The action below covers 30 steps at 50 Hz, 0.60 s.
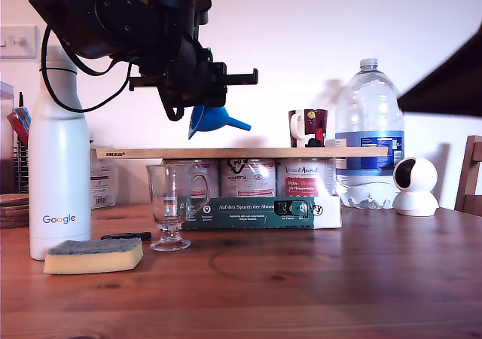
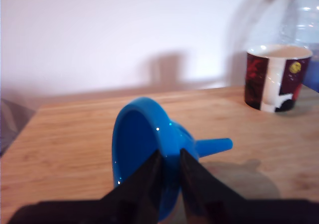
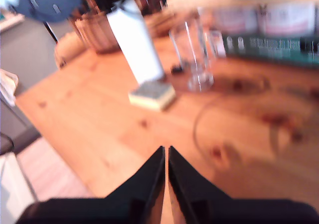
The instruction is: Remove the blue funnel from the glass cup and place it on the shelf behind
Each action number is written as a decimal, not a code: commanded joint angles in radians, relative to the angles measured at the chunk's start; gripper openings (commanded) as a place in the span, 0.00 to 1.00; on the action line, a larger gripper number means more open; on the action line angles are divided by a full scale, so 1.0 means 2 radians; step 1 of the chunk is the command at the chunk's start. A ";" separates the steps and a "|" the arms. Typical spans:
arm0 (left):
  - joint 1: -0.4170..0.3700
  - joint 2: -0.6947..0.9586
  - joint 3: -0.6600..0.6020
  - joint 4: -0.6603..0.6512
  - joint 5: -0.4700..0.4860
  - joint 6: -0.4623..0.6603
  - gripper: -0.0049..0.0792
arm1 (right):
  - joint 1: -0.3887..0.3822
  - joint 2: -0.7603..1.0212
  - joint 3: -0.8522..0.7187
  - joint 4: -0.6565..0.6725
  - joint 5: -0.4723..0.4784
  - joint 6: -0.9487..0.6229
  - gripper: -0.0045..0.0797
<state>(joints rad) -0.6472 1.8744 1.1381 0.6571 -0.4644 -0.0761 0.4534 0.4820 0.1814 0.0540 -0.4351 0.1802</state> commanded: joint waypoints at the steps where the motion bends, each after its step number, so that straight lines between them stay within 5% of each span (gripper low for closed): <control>1: -0.001 0.008 0.002 0.001 0.002 -0.003 0.05 | 0.002 0.001 0.009 0.028 0.004 -0.013 0.04; 14: 0.000 0.008 0.002 -0.003 0.002 -0.003 0.05 | 0.002 -0.014 0.015 0.064 0.093 -0.031 0.04; 25: 0.005 0.008 0.002 -0.003 0.012 -0.003 0.06 | 0.002 -0.015 0.015 0.057 0.104 -0.038 0.04; 30: 0.009 0.008 0.002 -0.003 0.033 -0.003 0.26 | 0.002 -0.015 0.015 0.056 0.103 -0.038 0.04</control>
<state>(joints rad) -0.6369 1.8744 1.1381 0.6422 -0.4118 -0.0769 0.4534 0.4526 0.1818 0.1604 -0.2283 0.1066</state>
